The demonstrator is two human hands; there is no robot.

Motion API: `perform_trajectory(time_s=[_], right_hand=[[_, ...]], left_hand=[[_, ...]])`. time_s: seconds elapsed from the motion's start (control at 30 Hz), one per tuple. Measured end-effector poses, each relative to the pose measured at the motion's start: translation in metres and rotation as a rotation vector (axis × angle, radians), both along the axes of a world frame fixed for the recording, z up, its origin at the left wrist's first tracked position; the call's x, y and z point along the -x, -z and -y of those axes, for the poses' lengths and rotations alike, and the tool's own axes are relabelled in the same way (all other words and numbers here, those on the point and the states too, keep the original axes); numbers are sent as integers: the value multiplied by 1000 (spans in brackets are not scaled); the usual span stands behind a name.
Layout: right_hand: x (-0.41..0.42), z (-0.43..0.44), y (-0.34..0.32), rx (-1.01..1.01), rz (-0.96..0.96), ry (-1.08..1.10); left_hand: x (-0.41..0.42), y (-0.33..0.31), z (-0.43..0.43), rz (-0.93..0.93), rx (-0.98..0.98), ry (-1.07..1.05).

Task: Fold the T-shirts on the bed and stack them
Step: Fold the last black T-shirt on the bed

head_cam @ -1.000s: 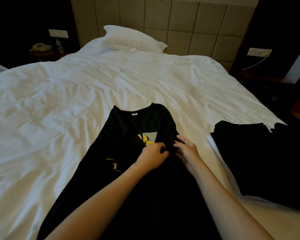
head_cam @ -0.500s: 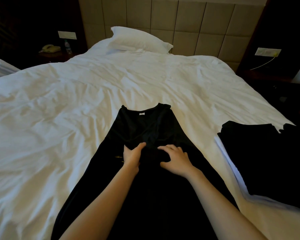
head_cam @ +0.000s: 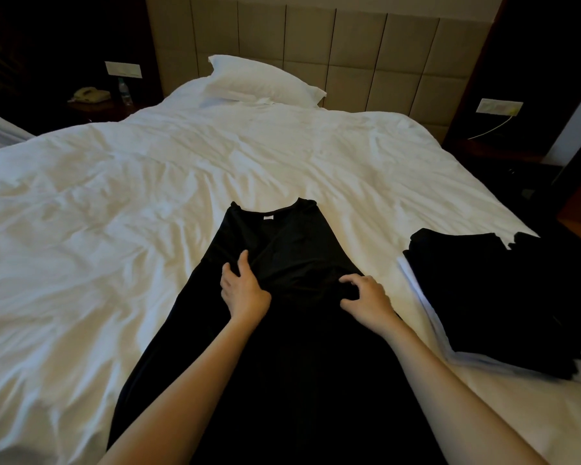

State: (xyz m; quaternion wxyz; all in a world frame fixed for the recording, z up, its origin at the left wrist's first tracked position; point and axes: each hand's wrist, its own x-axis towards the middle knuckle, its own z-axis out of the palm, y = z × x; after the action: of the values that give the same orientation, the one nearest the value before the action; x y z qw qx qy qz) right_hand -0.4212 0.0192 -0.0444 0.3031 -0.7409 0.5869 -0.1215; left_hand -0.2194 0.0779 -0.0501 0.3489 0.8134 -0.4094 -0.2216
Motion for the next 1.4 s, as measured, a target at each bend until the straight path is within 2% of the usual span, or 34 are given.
perform_trajectory(time_s=[0.1,0.2,0.4,0.6,0.7,0.87,1.0,1.07,1.13,1.23,1.4], right_hand=[[22,-9,-4,59,-93,152],[48,-16,-2,-16,-94,314],[77,-33,8,-269,9,306],[94,-56,11,-406,89,356],[104,-74,9,-528,118,328],[106,-103,-12,-570,160,64],[92,-110,-37,-620,197,-129],[83,-111,-42,-646,222,-211],[74,-110,-43,-703,266,-304],[63,-106,-43,-813,342,-415],[38,-92,-44,-785,443,-361]], left_hand=[[18,-3,-9,108,-54,152],[36,-11,-10,106,-38,271],[69,-19,-7,3,17,481],[122,0,-36,-170,-78,647],[142,2,-45,-327,-160,606],[158,-9,-55,-691,-421,541],[155,-18,-57,-920,-371,398],[149,-23,-60,-957,-286,331],[138,-24,-63,-913,-195,289],[111,-22,-68,-904,-150,200],[61,-22,-87,-964,-104,83]])
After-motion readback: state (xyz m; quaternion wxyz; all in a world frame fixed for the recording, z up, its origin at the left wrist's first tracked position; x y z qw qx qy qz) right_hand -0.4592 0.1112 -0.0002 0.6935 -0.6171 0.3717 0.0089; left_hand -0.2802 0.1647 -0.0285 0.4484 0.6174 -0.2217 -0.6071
